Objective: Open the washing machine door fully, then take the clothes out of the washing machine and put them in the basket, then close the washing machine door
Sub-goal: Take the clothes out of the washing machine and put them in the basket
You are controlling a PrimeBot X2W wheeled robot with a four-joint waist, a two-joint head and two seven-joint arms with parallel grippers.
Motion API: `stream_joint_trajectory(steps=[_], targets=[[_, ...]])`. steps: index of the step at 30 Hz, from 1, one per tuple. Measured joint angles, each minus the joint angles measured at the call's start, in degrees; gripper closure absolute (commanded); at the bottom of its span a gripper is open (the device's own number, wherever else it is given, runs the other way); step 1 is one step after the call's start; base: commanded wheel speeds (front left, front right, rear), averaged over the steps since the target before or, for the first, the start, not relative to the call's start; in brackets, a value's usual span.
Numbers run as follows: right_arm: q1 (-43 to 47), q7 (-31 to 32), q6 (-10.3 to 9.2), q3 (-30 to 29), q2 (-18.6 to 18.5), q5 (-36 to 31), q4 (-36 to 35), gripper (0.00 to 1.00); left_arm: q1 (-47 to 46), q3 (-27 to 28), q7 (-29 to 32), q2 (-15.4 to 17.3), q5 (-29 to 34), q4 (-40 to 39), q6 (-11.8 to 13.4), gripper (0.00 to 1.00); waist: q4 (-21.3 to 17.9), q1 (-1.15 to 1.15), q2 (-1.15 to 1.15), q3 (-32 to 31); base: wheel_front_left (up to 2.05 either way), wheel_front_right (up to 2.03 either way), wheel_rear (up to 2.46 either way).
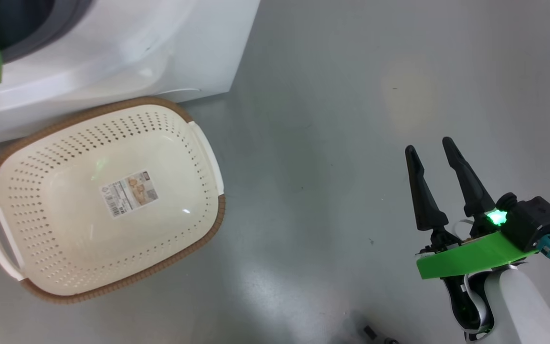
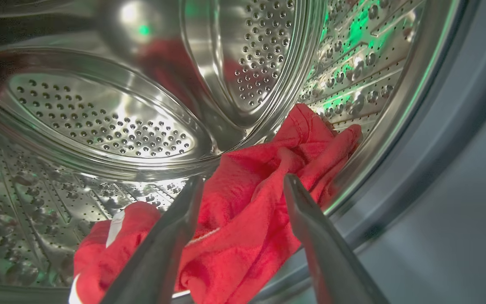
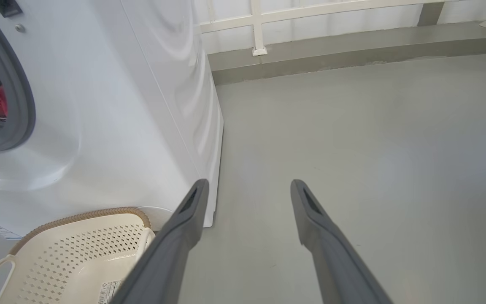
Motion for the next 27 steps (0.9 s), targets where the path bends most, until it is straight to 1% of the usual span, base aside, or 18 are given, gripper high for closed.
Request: stream_joint_trajectory(steps=[2,5,13,16,27], targets=[[-0.35,0.0,0.0,0.45,-0.01,0.45,-0.26,0.0,-1.66,-0.98,0.0,0.98,1.32,2.25,0.15,0.0,-0.66,0.0,0.0,0.45,0.0,0.0,0.0],[-0.35,0.0,0.0,0.89,-0.02,0.49,-0.33,0.0,-2.8,-1.42,0.0,1.43,1.37,4.0,0.15,0.0,-1.12,0.0,0.0,0.72,0.0,0.0,0.0],[-0.34,0.0,0.0,2.2,0.0,1.8,-0.81,0.0,-6.82,-2.32,0.0,3.93,1.75,12.41,0.49,0.0,-3.06,0.0,0.0,1.62,0.0,0.0,0.0],[-0.34,0.0,0.0,2.35,0.0,2.05,-1.01,0.0,-7.64,-2.53,0.29,4.39,1.74,15.81,0.73,0.0,-3.79,0.0,0.0,1.82,0.0,0.0,0.0],[-0.33,0.0,0.0,2.7,0.01,2.46,-1.68,0.0,-9.07,-4.22,3.82,4.56,1.75,18.4,0.99,0.0,-4.12,0.0,0.0,1.97,0.0,0.0,0.0]])
